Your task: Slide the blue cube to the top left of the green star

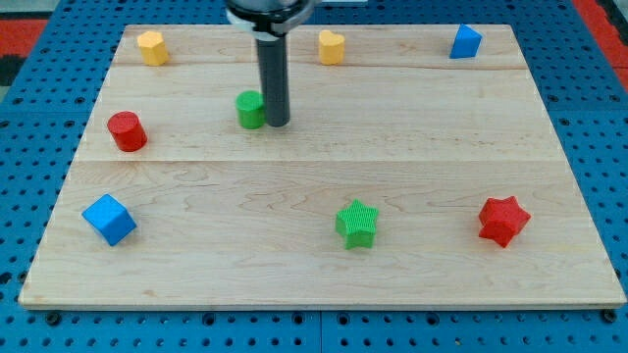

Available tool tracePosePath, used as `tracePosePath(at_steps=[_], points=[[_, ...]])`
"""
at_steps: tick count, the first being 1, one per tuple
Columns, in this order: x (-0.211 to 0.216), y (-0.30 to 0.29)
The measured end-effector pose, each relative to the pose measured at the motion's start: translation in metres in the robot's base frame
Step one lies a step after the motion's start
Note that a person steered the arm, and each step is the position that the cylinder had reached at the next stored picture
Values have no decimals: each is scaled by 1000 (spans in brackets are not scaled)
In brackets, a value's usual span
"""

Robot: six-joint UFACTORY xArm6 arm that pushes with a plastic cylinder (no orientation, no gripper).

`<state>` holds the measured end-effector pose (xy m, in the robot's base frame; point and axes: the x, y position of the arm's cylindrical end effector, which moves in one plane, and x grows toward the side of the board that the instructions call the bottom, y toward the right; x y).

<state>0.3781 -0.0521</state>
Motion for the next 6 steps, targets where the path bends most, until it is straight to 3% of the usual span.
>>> tracePosePath(at_steps=[1,2,4,5,6], points=[[25,12],[93,10],[202,-109],[217,-187],[177,-191]])
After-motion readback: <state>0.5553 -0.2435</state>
